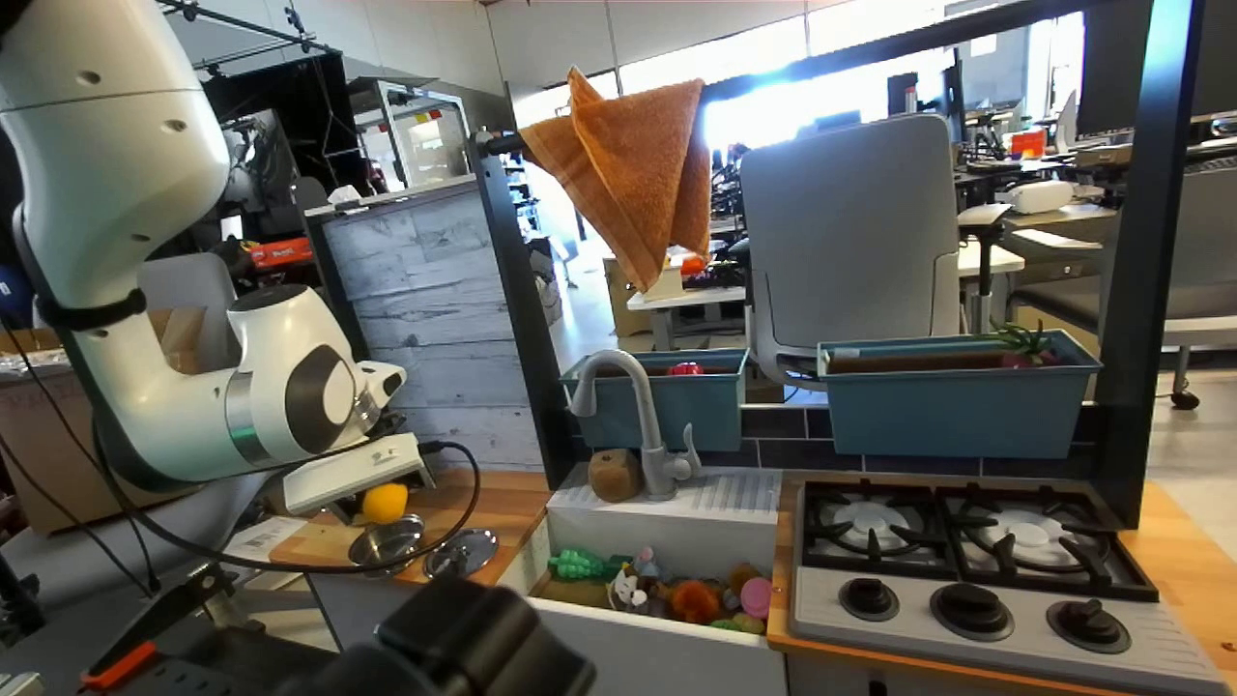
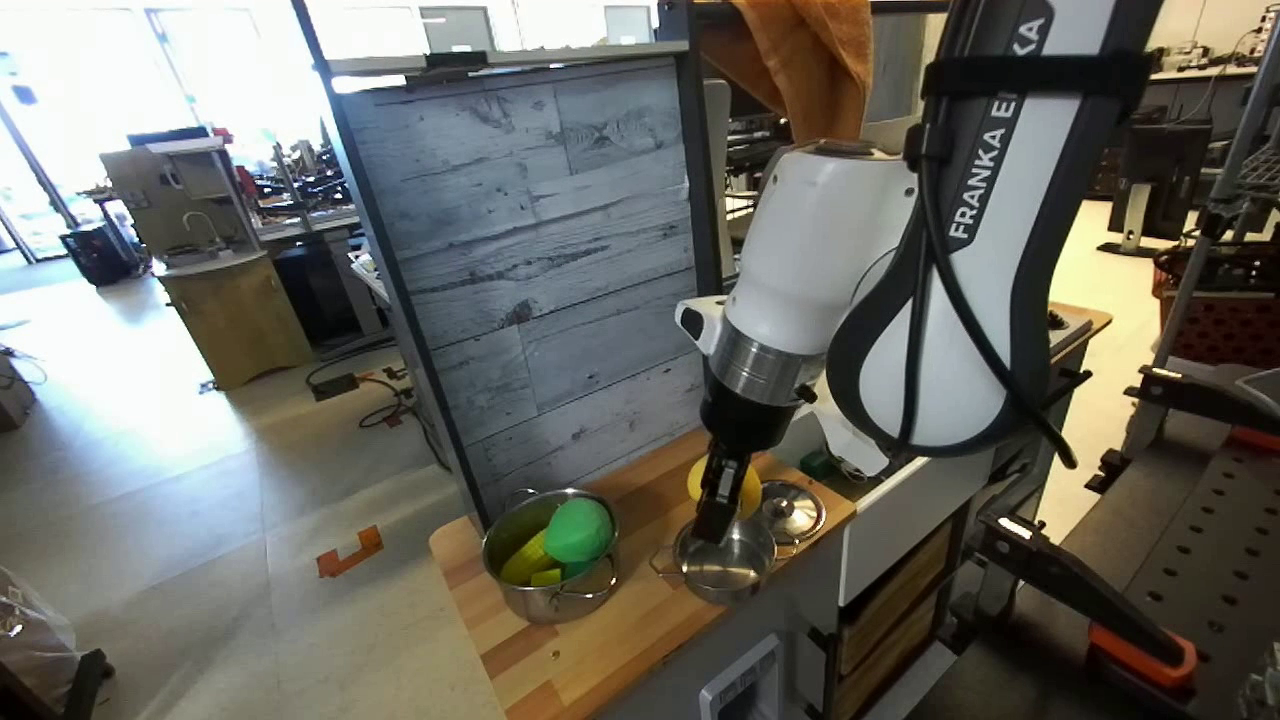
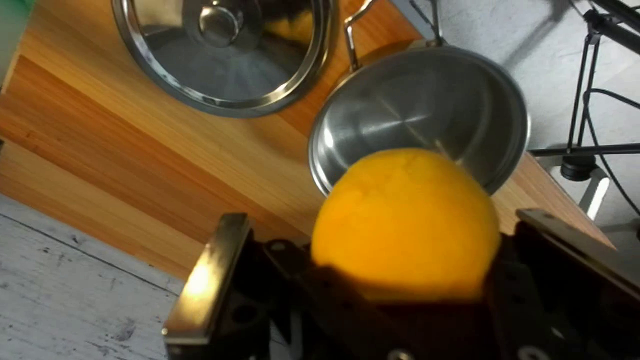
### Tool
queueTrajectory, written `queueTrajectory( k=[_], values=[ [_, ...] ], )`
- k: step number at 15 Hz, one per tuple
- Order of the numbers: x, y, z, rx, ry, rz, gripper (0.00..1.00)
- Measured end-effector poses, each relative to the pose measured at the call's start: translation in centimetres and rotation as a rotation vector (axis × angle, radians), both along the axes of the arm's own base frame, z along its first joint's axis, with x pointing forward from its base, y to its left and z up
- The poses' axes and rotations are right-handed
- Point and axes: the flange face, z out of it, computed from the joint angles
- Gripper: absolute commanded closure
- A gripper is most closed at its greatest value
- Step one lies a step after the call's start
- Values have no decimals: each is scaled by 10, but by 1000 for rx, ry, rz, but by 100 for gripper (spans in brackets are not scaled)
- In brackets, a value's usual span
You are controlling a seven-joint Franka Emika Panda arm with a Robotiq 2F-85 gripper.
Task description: Move the right pot to the left of the lid, then hang the towel on the black rod, lastly, put the yellow plushie in the right pot
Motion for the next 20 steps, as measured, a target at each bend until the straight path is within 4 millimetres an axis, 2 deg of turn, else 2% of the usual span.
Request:
queueTrajectory(
  k=[2, 3, 4, 6, 14, 20],
  values=[
    [-4, 5, -2, -5, 11, 11, 100],
    [-7, 7, -4, -9, 19, 16, 75],
    [-9, 8, -5, -13, 26, 19, 72],
    [-13, 10, -8, -18, 36, 25, 60],
    [-22, 9, -13, -28, 52, 31, 2],
    [-21, 5, -12, -31, 48, 27, 0]
  ],
)
